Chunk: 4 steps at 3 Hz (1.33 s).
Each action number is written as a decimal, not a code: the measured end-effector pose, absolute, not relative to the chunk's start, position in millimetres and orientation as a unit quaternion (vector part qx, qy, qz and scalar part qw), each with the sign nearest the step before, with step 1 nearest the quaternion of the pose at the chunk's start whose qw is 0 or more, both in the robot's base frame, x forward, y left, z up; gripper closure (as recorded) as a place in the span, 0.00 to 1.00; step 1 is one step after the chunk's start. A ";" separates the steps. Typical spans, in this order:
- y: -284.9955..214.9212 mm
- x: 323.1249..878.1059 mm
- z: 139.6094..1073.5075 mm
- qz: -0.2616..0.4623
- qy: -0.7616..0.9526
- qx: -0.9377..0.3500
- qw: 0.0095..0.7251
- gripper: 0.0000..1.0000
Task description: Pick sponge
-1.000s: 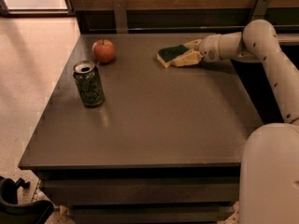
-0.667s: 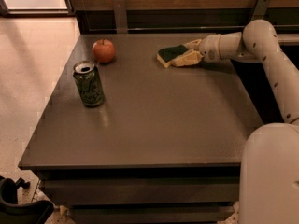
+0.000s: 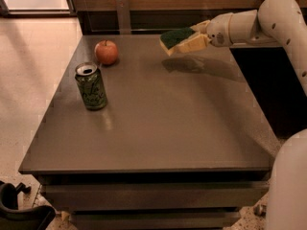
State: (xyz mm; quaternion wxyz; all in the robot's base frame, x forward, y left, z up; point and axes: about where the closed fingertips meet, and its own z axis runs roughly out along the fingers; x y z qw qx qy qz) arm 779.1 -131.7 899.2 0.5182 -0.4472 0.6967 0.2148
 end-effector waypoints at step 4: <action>-159.0 754.3 936.0 0.173 0.710 -0.432 0.528 1.00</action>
Offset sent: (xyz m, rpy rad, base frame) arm -0.0128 -0.0161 0.0249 -0.0295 -0.0109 -0.0457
